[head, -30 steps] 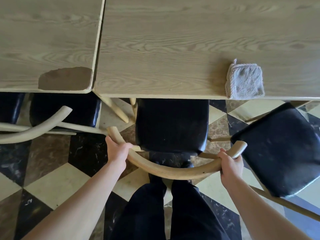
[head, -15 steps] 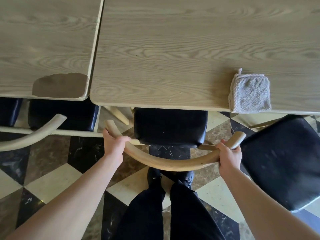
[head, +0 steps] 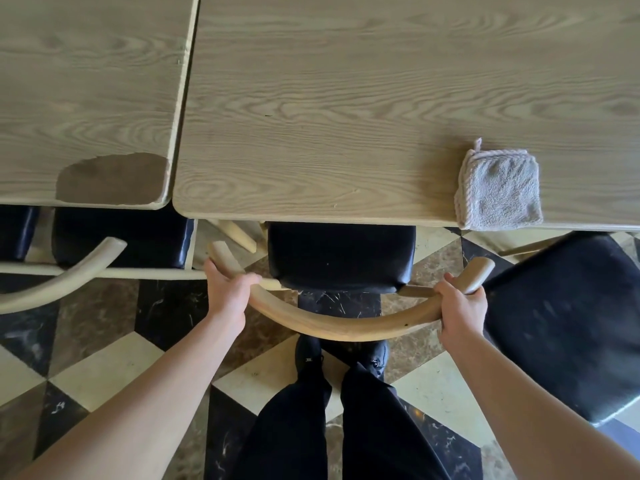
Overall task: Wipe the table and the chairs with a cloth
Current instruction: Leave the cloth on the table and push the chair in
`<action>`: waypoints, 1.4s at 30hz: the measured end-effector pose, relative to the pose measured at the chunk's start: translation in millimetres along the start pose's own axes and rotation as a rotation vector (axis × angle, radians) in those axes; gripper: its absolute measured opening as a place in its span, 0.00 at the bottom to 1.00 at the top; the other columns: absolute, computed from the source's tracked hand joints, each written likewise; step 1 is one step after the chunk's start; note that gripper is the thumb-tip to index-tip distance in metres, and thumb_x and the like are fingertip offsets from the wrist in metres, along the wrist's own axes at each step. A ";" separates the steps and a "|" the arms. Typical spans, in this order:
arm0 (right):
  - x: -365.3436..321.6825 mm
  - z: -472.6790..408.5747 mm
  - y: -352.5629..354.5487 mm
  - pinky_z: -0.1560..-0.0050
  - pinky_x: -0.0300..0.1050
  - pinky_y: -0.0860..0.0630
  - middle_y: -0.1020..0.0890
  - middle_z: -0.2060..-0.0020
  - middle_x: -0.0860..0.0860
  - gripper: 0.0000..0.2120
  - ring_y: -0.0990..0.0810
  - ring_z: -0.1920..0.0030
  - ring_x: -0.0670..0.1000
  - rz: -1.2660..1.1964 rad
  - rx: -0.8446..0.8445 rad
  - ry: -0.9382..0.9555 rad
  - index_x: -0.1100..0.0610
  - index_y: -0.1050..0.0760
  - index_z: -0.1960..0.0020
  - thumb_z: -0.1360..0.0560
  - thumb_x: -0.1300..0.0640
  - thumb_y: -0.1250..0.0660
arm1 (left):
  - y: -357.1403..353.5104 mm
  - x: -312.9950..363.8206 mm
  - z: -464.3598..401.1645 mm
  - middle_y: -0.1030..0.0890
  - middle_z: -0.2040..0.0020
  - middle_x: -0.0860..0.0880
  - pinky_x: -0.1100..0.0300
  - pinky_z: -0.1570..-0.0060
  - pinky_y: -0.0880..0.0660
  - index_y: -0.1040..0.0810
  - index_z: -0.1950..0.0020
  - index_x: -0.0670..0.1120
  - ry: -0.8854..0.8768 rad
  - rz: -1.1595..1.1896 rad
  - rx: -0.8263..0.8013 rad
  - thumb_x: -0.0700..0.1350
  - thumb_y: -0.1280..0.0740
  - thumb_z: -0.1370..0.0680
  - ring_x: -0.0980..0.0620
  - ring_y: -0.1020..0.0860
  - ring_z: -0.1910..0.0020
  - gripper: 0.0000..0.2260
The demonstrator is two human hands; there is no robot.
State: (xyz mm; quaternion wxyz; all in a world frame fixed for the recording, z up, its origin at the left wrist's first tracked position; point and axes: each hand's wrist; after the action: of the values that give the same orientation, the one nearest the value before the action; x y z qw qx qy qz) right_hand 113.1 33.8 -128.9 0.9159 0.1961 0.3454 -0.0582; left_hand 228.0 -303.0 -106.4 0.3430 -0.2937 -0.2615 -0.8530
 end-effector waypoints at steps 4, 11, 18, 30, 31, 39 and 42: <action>-1.0 -1.7 0.7 0.48 0.50 0.20 0.16 0.50 0.39 0.24 0.17 0.50 0.48 0.018 0.001 0.001 0.51 0.27 0.38 0.34 0.59 0.30 | -1.4 -1.3 -0.7 0.29 0.28 0.44 0.45 0.32 0.28 0.46 0.19 0.54 -0.008 -0.018 0.015 0.35 0.25 0.27 0.44 0.26 0.34 0.44; -5.9 -7.5 3.7 0.61 0.46 0.25 0.20 0.55 0.50 0.22 0.20 0.58 0.50 0.124 -0.025 -0.022 0.53 0.29 0.40 0.33 0.58 0.29 | -0.4 -2.3 0.2 0.31 0.26 0.43 0.40 0.30 0.29 0.48 0.18 0.55 -0.005 -0.054 0.018 0.38 0.24 0.25 0.41 0.27 0.31 0.44; -9.8 -9.3 9.4 0.57 0.51 0.19 0.21 0.54 0.54 0.26 0.18 0.57 0.53 0.270 -0.094 -0.053 0.55 0.32 0.38 0.32 0.50 0.26 | 1.7 1.9 7.7 0.31 0.25 0.44 0.38 0.30 0.30 0.47 0.18 0.55 -0.001 -0.052 -0.016 0.42 0.23 0.26 0.41 0.29 0.29 0.45; -17.2 38.2 111.2 0.56 0.47 0.20 0.27 0.36 0.48 0.41 0.20 0.50 0.48 0.412 -0.303 0.173 0.48 0.43 0.22 0.29 0.46 0.26 | -55.4 -52.5 149.3 0.48 0.18 0.41 0.39 0.31 0.30 0.46 0.17 0.54 -0.283 -0.413 0.022 0.52 0.23 0.26 0.37 0.39 0.22 0.45; -18.5 36.0 137.1 0.61 0.43 0.22 0.28 0.36 0.47 0.42 0.21 0.52 0.46 0.450 -0.321 0.211 0.47 0.45 0.21 0.28 0.46 0.26 | -68.9 -61.2 168.2 0.48 0.18 0.41 0.38 0.30 0.31 0.45 0.17 0.54 -0.307 -0.412 0.018 0.51 0.22 0.26 0.37 0.40 0.22 0.44; -22.4 -18.6 310.6 0.38 0.51 0.23 0.34 0.23 0.54 0.43 0.25 0.32 0.56 0.549 -0.358 0.360 0.51 0.47 0.19 0.25 0.51 0.26 | -178.5 -134.2 295.6 0.47 0.17 0.52 0.46 0.29 0.31 0.44 0.19 0.61 -0.368 -0.256 -0.127 0.48 0.21 0.27 0.44 0.36 0.22 0.44; -19.1 -36.1 368.7 0.49 0.43 0.22 0.31 0.25 0.51 0.42 0.21 0.41 0.49 0.536 -0.350 0.356 0.49 0.46 0.20 0.26 0.48 0.26 | -224.9 -160.0 352.7 0.43 0.17 0.55 0.46 0.30 0.31 0.43 0.20 0.63 -0.325 -0.253 -0.248 0.47 0.21 0.27 0.46 0.34 0.23 0.44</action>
State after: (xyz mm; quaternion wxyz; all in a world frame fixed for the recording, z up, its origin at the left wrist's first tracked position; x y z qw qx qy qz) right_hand 165.9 385.6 -23.4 0.8437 0.1270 0.4407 0.2790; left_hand 270.0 135.7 -26.8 0.1482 -0.4318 -0.2410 -0.8564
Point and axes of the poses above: each hand's wrist, its own z-axis away from the middle knuckle, its own y-axis out of the back of the hand, x = y × z
